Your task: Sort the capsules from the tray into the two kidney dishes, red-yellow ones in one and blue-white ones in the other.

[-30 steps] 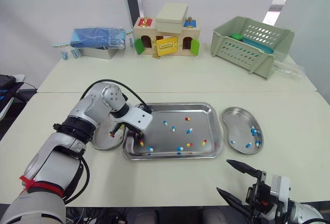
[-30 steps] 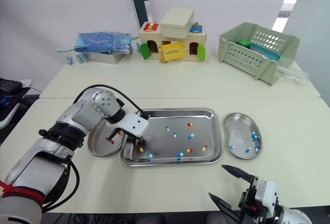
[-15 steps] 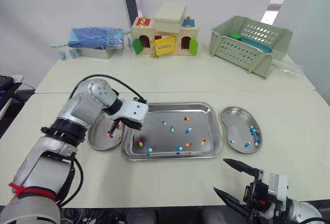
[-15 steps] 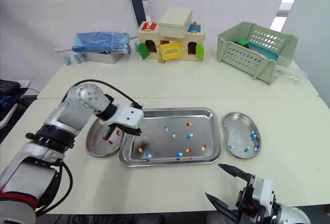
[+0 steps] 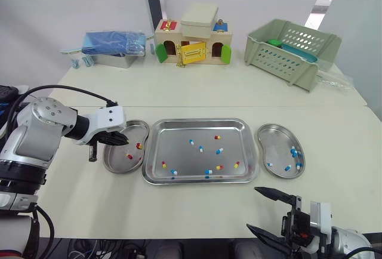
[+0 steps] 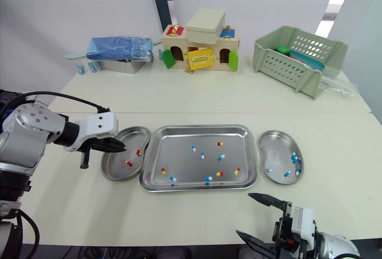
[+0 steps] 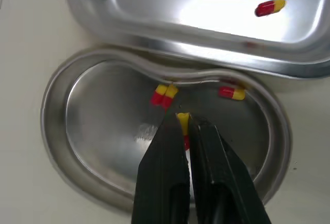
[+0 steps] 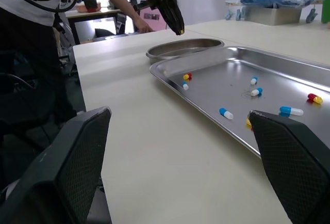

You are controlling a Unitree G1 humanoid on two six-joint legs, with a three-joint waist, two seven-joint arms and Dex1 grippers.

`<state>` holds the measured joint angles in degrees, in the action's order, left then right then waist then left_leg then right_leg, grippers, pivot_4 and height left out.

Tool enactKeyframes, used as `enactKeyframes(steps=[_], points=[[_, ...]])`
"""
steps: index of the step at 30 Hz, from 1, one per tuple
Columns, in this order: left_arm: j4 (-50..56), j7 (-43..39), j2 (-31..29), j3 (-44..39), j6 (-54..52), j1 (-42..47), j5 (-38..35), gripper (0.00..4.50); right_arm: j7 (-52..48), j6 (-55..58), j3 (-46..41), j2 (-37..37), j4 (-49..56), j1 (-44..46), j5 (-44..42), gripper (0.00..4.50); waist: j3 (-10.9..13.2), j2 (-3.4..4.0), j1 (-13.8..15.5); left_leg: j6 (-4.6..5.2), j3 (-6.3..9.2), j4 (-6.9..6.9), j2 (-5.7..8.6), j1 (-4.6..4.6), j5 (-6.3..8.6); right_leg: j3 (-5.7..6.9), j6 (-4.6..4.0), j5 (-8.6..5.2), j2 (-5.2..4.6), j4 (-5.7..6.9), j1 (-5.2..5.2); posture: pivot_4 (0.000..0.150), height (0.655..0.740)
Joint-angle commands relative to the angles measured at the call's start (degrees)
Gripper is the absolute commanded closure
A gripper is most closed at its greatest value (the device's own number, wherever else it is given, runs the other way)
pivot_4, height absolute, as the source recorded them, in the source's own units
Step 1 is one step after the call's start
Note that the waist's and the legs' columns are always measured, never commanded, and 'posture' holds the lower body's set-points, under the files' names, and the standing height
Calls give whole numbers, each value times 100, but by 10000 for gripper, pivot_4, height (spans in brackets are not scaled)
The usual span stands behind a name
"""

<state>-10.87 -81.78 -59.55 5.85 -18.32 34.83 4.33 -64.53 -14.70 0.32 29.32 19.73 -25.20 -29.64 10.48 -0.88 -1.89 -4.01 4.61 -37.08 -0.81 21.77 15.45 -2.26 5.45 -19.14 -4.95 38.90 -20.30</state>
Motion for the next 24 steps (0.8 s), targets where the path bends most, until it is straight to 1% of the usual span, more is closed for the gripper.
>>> enactKeyframes(steps=[1, 5, 9, 13, 14, 15, 24], points=[[132, 253, -103, -262, -211, -166, -173, 44390, -77, 90, 24, 72, -6, 172, -119, 0, 0, 0, 0, 0, 0, 0, 0, 0, 0, 0, 0, 0, 0, 0, 0, 1500, 7400], [56, 412, -94, -238, -267, -331, -224, 44390, -47, 212, 26, 99, 2, 348, -132, 0, 0, -1, 0, 0, 0, 0, 0, 0, 0, 0, 0, 0, 0, 1, -2, 1500, 7400], [-146, 597, -106, -127, -138, -403, -125, 44390, -64, 219, 22, 108, -28, 364, -117, 0, 0, -1, 1, 0, -1, 0, 0, 0, 0, 0, 0, 0, 0, 1, -1, 1500, 7400], [-122, 669, -58, -82, -300, -404, -171, 44390, 21, 351, 32, 127, 104, 392, -117, 0, 0, -1, 1, 0, -1, 0, 0, 0, 0, 0, 0, 0, 0, 1, -2, 1500, 7400], [-118, 693, -50, -70, -313, -403, -171, 39653, 36, 376, 22, 134, 118, 415, -127, 0, 0, -1, 1, 0, -1, 0, 0, 0, 0, 0, 0, 0, 0, 1, -2, 1500, 7400], [-119, 711, -43, -60, -315, -403, -176, 37927, 52, 401, 13, 141, 131, 434, -132, 0, 0, -1, 1, 0, -1, 0, 0, 0, 0, 0, 0, 0, 0, 1, -2, 1500, 7400], [-83, 771, -32, 6, -372, -406, -230, 9157, 81, 472, -70, 222, 187, 440, -183, 0, 0, -1, 1, 0, -1, 0, 0, 0, 0, 0, 0, 0, 0, 1, -2, 1500, 7400]])
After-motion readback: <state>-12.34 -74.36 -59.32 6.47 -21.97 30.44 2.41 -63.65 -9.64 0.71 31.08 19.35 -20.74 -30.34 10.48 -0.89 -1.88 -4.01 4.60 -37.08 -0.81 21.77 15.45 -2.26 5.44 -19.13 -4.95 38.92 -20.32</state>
